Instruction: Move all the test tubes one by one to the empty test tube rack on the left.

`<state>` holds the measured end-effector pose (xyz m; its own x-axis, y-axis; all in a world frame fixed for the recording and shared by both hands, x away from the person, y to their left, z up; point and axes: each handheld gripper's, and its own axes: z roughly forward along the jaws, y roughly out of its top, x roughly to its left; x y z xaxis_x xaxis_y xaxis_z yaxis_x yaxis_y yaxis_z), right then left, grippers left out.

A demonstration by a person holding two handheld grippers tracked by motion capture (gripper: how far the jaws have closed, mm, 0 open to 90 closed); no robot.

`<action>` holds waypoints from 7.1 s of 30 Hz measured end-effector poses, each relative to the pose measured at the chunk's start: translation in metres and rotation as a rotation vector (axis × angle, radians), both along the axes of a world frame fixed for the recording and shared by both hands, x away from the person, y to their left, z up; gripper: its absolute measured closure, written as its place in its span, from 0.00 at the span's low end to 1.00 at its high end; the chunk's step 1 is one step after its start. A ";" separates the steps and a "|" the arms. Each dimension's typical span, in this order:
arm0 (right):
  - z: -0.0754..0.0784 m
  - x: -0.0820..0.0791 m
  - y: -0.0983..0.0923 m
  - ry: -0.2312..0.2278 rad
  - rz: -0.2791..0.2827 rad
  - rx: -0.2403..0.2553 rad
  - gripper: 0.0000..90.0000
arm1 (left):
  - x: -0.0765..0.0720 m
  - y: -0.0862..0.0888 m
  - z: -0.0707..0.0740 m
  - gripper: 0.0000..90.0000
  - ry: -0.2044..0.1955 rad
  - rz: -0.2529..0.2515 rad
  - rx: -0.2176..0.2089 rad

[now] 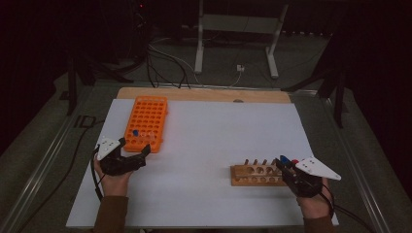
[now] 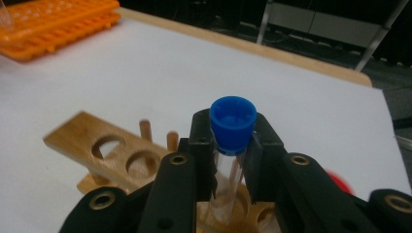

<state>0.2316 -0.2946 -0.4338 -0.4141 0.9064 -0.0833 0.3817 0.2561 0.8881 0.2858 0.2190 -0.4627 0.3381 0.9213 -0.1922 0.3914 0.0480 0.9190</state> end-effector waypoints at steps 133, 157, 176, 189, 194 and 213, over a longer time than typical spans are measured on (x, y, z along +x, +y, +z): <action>0.009 0.019 0.054 0.005 0.173 0.189 0.00 | -0.001 -0.010 0.024 0.86 -0.048 -0.085 0.103; 0.008 0.019 0.054 0.003 0.177 0.185 0.00 | 0.016 0.022 0.010 0.86 -0.037 0.095 0.155; 0.008 0.018 0.053 0.000 0.182 0.195 0.00 | 0.044 0.020 -0.013 0.86 0.005 0.146 0.172; 0.009 0.017 0.051 -0.004 0.183 0.195 0.00 | 0.044 0.021 -0.031 0.87 0.110 0.093 0.231; 0.009 0.017 0.051 -0.008 0.183 0.195 0.00 | 0.046 0.020 -0.036 0.87 0.140 0.093 0.242; 0.015 0.015 0.045 -0.032 0.160 0.156 0.00 | 0.025 0.030 -0.025 0.44 0.090 0.076 0.083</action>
